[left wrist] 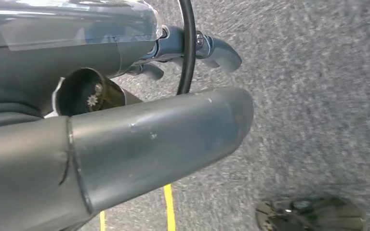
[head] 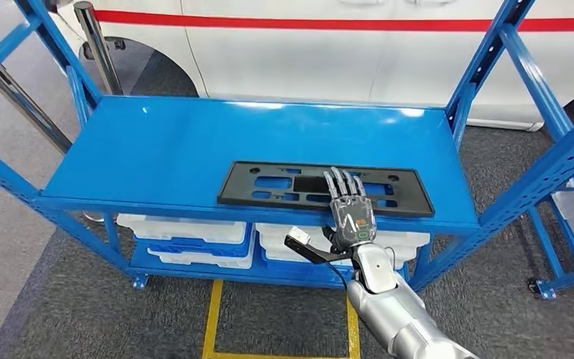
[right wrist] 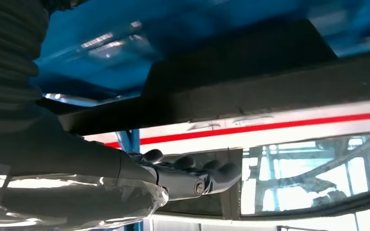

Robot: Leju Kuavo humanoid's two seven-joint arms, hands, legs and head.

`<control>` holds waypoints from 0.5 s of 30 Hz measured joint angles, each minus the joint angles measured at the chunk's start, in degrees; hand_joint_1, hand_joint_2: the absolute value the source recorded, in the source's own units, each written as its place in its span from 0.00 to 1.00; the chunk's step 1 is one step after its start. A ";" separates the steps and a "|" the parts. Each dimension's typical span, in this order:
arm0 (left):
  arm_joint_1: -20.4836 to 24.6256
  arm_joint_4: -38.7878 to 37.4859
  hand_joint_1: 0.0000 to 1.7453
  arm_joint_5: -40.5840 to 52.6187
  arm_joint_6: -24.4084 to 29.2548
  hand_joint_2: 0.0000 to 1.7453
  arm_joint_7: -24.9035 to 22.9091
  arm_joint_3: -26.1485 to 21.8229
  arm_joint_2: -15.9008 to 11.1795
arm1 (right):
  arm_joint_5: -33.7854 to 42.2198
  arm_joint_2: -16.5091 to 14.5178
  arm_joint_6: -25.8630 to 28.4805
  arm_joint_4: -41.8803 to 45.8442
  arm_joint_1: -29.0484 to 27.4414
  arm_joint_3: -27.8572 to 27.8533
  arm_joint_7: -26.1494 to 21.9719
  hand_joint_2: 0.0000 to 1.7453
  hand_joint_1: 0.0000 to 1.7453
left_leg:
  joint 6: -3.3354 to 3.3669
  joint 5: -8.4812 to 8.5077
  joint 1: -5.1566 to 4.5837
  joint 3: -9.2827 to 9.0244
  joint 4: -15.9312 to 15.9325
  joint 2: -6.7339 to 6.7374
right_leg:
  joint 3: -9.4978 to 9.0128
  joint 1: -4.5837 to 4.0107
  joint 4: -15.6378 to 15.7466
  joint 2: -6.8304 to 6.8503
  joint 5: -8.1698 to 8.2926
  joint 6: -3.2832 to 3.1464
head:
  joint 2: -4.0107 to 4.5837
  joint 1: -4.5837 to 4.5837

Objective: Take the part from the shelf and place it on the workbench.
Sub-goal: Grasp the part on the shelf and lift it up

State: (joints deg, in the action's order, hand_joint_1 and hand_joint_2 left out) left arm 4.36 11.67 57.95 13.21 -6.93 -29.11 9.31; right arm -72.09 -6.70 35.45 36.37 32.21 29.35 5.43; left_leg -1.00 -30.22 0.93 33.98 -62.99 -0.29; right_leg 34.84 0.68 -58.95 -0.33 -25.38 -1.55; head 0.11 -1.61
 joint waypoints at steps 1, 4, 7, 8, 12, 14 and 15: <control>0.03 0.00 0.00 0.02 -0.02 0.00 0.01 -0.04 0.02 | -0.04 -0.14 -0.37 0.01 -0.03 0.00 -0.39 1.00 0.00 | -0.12 -1.56 0.00 1.99 -3.82 0.00 | -0.30 -0.08 0.02 0.06 -0.24 -0.28 | 0.00 0.01; -0.10 0.00 0.00 0.07 -0.05 0.00 0.08 -0.23 0.06 | -0.08 -0.54 -1.21 0.14 -0.49 0.00 -1.35 1.00 0.00 | -0.09 -2.89 0.00 7.44 -12.05 0.01 | -1.20 -0.47 0.00 0.06 -1.02 -0.63 | 0.00 0.04; -0.17 0.00 0.00 0.08 -0.05 0.00 0.11 -0.36 0.03 | -0.08 -0.87 -1.31 0.45 -0.73 0.00 -1.65 1.00 0.00 | 0.91 4.12 -0.27 4.35 -2.99 0.01 | -2.75 -0.83 0.02 -0.11 -2.09 -0.55 | 0.00 0.01; -0.14 0.00 0.00 0.07 -0.04 0.00 0.13 -0.37 0.01 | -0.08 -0.97 -1.33 0.54 -0.74 0.00 -1.67 1.00 0.00 | 1.32 5.60 -0.46 2.78 0.58 0.03 | -3.08 -0.97 -0.02 -0.14 -2.43 -0.41 | 0.00 0.01; -0.01 -0.01 0.00 0.10 -0.05 0.00 0.22 -0.41 -0.02 | -0.07 -1.19 -1.43 0.88 -1.03 0.00 -1.90 1.00 0.00 | 2.07 5.81 -0.68 1.10 4.43 0.14 | -3.09 -1.09 0.21 -0.21 -2.87 0.54 | 0.00 0.03; -0.09 -0.01 0.00 0.15 -0.08 0.00 0.41 -0.45 0.00 | -0.02 -1.18 -1.45 1.14 -1.31 0.01 -2.31 1.00 0.05 | 2.47 5.96 -0.27 0.49 5.30 0.35 | -2.53 -1.18 -1.16 -0.17 -3.92 1.11 | 0.00 -0.05; -0.06 -0.01 0.00 0.17 -0.19 0.00 0.61 -0.46 0.01 | 0.02 -1.16 -1.46 1.25 -1.46 0.02 -2.58 1.00 0.15 | 2.66 6.03 -0.04 0.20 5.65 0.49 | -1.38 -1.12 -3.41 -0.13 -5.15 1.41 | 0.00 -0.11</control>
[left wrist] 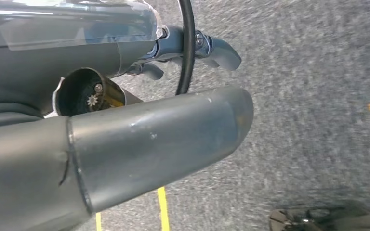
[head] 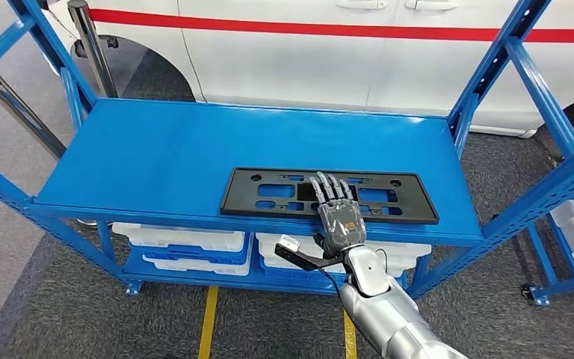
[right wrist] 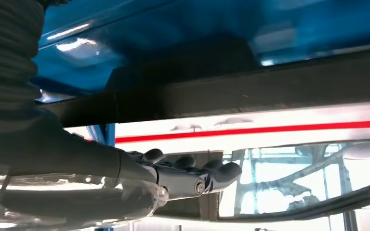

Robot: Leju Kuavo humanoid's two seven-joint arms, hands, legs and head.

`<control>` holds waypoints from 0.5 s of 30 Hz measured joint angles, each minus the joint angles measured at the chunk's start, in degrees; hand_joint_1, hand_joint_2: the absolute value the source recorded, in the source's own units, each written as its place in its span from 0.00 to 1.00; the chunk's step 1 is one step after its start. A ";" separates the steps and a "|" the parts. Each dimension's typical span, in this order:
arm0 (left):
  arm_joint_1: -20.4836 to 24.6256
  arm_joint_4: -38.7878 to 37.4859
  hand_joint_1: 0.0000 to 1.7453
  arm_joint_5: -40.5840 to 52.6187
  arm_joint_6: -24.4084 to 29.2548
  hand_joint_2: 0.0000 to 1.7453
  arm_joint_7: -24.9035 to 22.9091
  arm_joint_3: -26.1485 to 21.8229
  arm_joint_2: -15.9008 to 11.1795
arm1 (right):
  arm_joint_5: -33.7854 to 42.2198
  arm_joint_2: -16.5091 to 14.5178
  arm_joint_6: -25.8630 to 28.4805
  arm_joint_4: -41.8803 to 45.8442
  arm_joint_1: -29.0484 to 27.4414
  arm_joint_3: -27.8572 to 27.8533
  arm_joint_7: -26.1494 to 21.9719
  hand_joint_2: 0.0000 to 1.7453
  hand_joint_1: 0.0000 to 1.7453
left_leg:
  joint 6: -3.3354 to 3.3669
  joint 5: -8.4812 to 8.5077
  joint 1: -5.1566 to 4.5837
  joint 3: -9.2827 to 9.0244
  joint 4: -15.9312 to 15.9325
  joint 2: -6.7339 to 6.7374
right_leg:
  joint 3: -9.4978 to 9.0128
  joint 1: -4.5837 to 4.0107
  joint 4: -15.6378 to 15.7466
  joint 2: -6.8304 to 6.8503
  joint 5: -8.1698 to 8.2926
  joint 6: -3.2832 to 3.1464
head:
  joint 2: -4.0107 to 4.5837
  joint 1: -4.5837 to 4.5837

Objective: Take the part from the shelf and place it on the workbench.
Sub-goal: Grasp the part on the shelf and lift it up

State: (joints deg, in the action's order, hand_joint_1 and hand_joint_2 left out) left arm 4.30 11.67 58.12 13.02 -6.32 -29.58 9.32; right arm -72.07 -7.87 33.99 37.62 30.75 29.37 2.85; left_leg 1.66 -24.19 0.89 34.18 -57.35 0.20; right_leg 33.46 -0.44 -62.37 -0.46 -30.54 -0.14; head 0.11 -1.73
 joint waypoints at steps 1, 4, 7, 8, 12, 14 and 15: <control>0.07 0.01 0.00 0.00 -0.15 0.00 0.23 -0.02 0.00 | 0.04 0.01 -0.02 0.02 -0.16 0.03 -0.26 1.00 0.36 | 0.12 -0.05 -0.01 -0.11 0.09 0.10 | 1.77 0.20 -3.39 0.06 -1.55 0.26 | 0.00 -0.06; 0.18 0.01 0.00 0.00 -0.64 0.00 0.70 -0.04 0.02 | 0.12 0.02 -0.20 0.03 -0.86 0.25 -0.93 1.00 0.85 | 0.12 -0.37 0.11 -0.22 -0.05 0.21 | 7.03 1.03 -11.80 0.13 -3.49 1.01 | 0.00 -0.09; 0.09 0.00 0.00 0.00 -0.81 0.00 0.80 -0.10 0.08 | 0.12 0.02 -0.53 0.34 -1.35 0.79 -1.37 1.00 0.85 | -0.54 -1.03 0.54 -0.44 -0.77 0.09 | 4.42 1.84 -4.17 0.20 2.31 1.64 | 0.00 -0.09; 0.13 0.00 0.00 0.00 -0.84 0.00 0.85 -0.13 0.10 | 0.12 0.02 -0.61 0.44 -1.44 1.03 -1.52 1.00 0.85 | -0.88 -1.30 0.57 -0.38 -1.10 0.03 | 2.97 1.91 -0.86 0.14 3.71 1.75 | 0.00 -0.11; 0.25 0.00 0.00 -0.02 -0.89 0.00 1.04 -0.25 0.10 | 0.20 -0.35 -0.86 0.79 -2.00 1.76 -1.99 1.00 0.82 | -0.61 -1.70 0.27 -0.08 -1.66 -0.26 | 1.56 1.82 2.51 -0.07 4.50 1.04 | 0.00 -0.03; 0.16 -0.01 0.00 -0.04 -0.90 0.00 1.15 -0.30 0.14 | 0.43 -0.41 -0.88 0.95 -2.09 1.95 -2.13 1.00 0.82 | -0.10 -1.53 0.29 -0.24 -1.38 -0.33 | 1.53 1.71 2.56 -0.06 4.51 0.76 | 0.00 -0.04; 0.15 -0.02 0.00 -0.05 -0.91 0.00 1.19 -0.32 0.16 | 0.63 -0.40 -0.90 1.03 -2.03 2.00 -2.17 1.00 0.82 | -0.19 -1.48 0.30 -0.35 -1.18 -0.35 | 1.51 1.65 2.55 -0.06 4.49 0.58 | 0.00 -0.05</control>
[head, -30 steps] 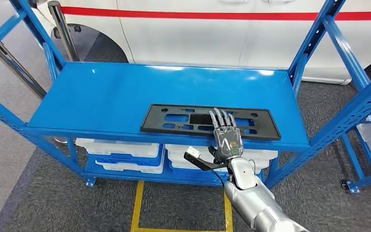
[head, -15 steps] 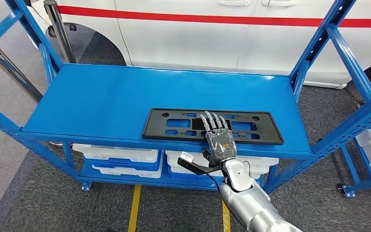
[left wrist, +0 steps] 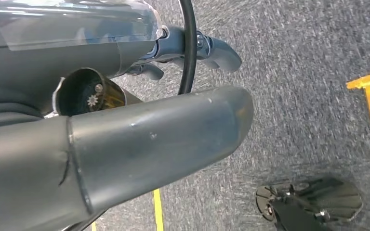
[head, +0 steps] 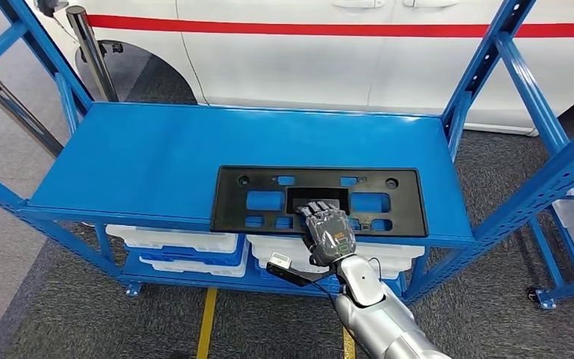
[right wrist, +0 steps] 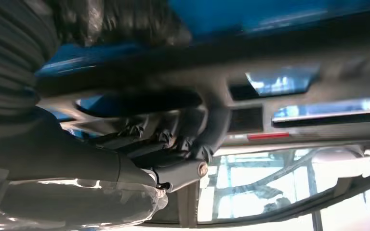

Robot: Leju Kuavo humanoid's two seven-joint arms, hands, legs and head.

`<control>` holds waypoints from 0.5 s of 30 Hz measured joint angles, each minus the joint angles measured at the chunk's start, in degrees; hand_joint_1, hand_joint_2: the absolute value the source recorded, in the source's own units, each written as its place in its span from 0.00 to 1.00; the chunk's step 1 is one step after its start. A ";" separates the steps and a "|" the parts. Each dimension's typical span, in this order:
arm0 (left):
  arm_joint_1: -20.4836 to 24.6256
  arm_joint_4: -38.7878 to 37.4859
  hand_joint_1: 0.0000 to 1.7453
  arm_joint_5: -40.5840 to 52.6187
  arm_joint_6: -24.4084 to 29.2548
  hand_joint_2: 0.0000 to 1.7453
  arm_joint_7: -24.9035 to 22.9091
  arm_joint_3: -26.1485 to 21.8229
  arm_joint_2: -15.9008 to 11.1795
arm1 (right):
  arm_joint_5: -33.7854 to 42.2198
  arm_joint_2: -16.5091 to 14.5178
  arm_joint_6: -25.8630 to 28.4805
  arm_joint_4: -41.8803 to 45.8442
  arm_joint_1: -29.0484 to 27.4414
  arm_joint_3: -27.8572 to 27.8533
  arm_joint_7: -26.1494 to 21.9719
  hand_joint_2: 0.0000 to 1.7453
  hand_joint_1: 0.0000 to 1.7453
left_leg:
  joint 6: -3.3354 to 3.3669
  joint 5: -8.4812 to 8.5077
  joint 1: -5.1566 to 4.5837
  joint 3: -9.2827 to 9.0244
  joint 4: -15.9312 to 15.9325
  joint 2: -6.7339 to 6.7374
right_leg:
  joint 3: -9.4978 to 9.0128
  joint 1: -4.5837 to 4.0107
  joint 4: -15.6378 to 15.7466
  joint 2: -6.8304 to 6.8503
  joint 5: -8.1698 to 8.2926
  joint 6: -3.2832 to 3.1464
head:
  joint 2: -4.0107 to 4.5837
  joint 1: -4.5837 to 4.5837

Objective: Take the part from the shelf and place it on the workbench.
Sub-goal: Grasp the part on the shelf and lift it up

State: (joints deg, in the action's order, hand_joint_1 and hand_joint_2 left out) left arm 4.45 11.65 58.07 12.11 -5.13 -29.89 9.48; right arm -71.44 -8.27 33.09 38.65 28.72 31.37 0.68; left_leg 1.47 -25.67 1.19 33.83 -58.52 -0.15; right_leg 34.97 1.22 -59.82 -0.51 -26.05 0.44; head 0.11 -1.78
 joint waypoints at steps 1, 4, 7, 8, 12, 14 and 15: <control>0.00 0.00 0.00 -0.02 0.00 0.00 0.04 -0.02 0.02 | 0.23 0.02 -0.04 0.07 0.09 0.03 0.00 1.00 0.82 | -0.19 0.09 0.01 -0.10 0.18 -0.01 | -0.02 -0.04 -0.01 0.00 -0.03 -0.15 | 0.00 0.01; -0.01 0.01 0.00 -0.11 0.00 0.00 0.10 -0.10 0.02 | 0.86 0.12 -0.13 0.28 0.30 0.04 0.02 1.00 0.82 | -1.00 0.32 0.03 -0.36 0.56 0.00 | -0.05 -0.09 -0.04 -0.01 -0.05 -0.42 | 0.00 0.01; -0.02 0.00 0.00 -0.13 -0.01 0.00 0.10 -0.19 0.02 | 1.37 0.22 -0.14 0.49 0.45 0.04 0.02 1.00 0.82 | -1.81 0.36 0.10 -0.46 0.68 0.00 | -0.06 -0.15 -0.09 -0.03 -0.07 -0.47 | 0.00 0.01; -0.02 0.00 0.00 -0.13 -0.02 0.00 0.10 -0.26 0.02 | 1.53 0.29 -0.14 0.59 0.48 0.04 0.02 1.00 0.82 | -2.06 0.33 0.12 -0.46 0.69 0.00 | -0.06 -0.17 -0.10 -0.03 -0.08 -0.48 | 0.00 0.01; -0.01 0.00 0.00 -0.14 -0.07 0.00 0.10 -0.53 0.02 | 1.72 0.60 -0.16 0.86 0.52 0.04 0.02 1.00 0.82 | -2.50 0.24 0.14 -0.45 0.66 0.01 | -0.10 -0.20 -0.08 -0.03 -0.08 -0.48 | 0.00 0.01; -0.01 0.00 0.00 -0.14 -0.10 0.00 0.10 -0.58 0.01 | 1.73 0.73 -0.16 0.89 0.53 0.04 0.02 1.00 0.83 | -2.56 0.20 0.13 -0.45 0.62 0.02 | -0.15 -0.23 -0.03 -0.03 -0.08 -0.47 | 0.00 0.01; -0.01 0.00 0.00 -0.14 -0.12 0.00 0.10 -0.61 0.02 | 1.74 0.79 -0.17 0.89 0.53 0.04 0.01 1.00 0.83 | -2.56 0.19 0.12 -0.44 0.60 0.02 | -0.18 -0.24 0.00 -0.03 -0.08 -0.47 | 0.00 0.01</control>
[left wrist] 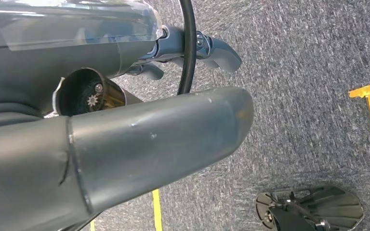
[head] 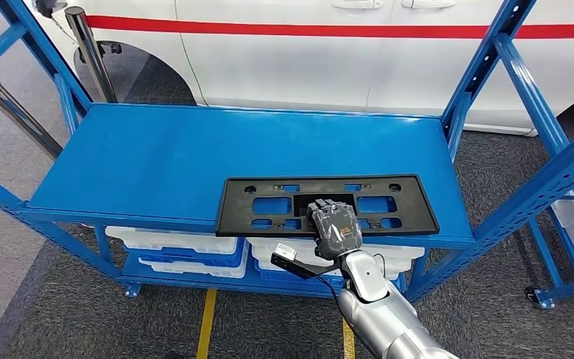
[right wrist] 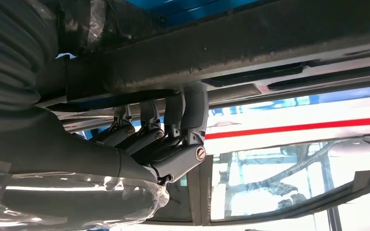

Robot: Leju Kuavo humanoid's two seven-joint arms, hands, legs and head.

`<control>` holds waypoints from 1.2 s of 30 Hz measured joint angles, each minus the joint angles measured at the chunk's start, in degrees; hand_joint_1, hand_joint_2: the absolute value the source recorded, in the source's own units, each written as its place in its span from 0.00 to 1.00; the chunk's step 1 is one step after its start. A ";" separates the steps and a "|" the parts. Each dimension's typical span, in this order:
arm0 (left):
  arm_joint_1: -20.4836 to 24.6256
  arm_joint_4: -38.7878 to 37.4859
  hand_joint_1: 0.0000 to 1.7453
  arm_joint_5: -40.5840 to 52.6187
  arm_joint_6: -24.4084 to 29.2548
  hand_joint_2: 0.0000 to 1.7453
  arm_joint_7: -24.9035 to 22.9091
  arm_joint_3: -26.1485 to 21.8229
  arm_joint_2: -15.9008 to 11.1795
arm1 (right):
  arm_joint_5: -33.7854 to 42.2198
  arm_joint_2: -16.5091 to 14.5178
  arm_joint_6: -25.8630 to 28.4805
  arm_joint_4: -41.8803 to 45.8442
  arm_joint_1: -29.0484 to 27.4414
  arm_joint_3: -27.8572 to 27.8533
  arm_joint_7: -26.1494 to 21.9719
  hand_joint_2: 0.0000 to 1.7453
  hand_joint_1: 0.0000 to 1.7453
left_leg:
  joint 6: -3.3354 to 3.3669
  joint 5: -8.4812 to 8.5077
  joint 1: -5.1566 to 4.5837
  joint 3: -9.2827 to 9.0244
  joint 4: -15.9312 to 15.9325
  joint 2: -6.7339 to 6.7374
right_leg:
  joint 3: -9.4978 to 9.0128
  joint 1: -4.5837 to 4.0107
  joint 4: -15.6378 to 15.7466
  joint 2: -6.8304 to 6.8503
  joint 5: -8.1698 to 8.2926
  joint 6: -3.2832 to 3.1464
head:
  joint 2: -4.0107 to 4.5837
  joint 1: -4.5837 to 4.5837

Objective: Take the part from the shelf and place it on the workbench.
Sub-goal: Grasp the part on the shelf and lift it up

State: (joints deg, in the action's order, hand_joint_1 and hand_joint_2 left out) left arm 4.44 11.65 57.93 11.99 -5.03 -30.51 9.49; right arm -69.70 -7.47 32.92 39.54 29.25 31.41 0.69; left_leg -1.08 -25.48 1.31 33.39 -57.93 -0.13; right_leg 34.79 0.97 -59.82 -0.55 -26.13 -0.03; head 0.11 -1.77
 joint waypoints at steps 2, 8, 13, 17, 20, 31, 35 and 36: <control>0.00 0.01 0.00 -0.01 -0.01 0.00 0.00 -0.08 0.00 | 0.12 0.12 -0.01 0.03 0.01 0.00 -0.01 1.00 0.86 | 0.01 -0.03 -0.03 0.02 -0.06 0.00 | -0.03 -0.01 0.04 0.00 0.00 0.00 | 0.00 0.00; 0.00 0.01 0.00 0.23 0.24 1.00 0.93 -0.31 0.00 | 0.83 0.36 0.14 0.50 -0.09 0.01 -0.04 1.00 0.95 | 0.04 -0.10 -0.04 0.03 -0.15 0.00 | -0.10 0.08 0.14 0.01 0.00 0.01 | 0.00 0.00; 0.00 0.00 0.00 0.87 1.65 1.00 2.57 -0.31 0.01 | 0.91 0.82 0.52 1.56 -0.72 0.02 -0.02 1.00 0.95 | 0.09 -0.13 -0.04 0.04 -0.17 0.00 | -0.11 0.12 0.14 0.02 -0.01 0.03 | 0.00 0.00; 0.01 0.00 0.00 1.54 2.26 1.00 4.06 -0.31 -0.01 | 0.70 1.28 0.97 2.30 -1.26 0.03 0.09 1.00 0.95 | 0.12 -0.16 -0.04 0.04 -0.17 -0.01 | -0.11 0.12 0.15 0.02 -0.03 0.06 | 0.00 0.00; 0.02 0.01 0.00 2.15 3.49 1.00 3.78 -0.26 0.01 | 0.47 1.54 1.24 2.73 -1.57 0.05 0.23 1.00 0.95 | 0.14 -0.17 -0.04 0.05 -0.17 -0.01 | -0.11 0.13 0.15 0.03 -0.04 0.07 | 0.00 0.00; 0.04 0.01 0.00 2.03 4.16 1.00 3.52 -0.28 0.02 | -0.09 1.86 1.37 3.36 -2.00 0.09 0.57 1.00 0.95 | 0.15 -0.19 -0.04 0.06 -0.17 -0.01 | -0.11 0.13 0.16 0.03 -0.04 0.07 | 0.00 0.00; 0.04 0.01 0.00 2.04 4.16 1.00 3.56 -0.28 0.02 | -0.16 1.93 1.50 3.58 -2.12 0.09 0.57 1.00 0.95 | 0.15 -0.18 -0.04 0.06 -0.17 -0.01 | -0.11 0.13 0.16 0.03 -0.04 0.07 | 0.00 0.00; 0.04 0.00 0.00 2.05 4.16 1.00 3.57 -0.28 0.02 | -0.23 1.96 1.63 3.66 -2.17 0.10 0.57 1.00 0.95 | 0.15 -0.18 -0.04 0.06 -0.17 -0.01 | -0.11 0.13 0.16 0.03 -0.04 0.07 | 0.00 0.00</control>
State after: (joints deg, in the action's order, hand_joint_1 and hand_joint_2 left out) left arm 4.48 11.65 59.98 16.15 -1.45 -30.79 9.51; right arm -69.94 -5.52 34.55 43.20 27.08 31.51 1.26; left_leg -0.93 -25.67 1.27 33.45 -58.10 -0.14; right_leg 34.68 1.11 -59.66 -0.52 -26.17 0.04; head 0.11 -1.77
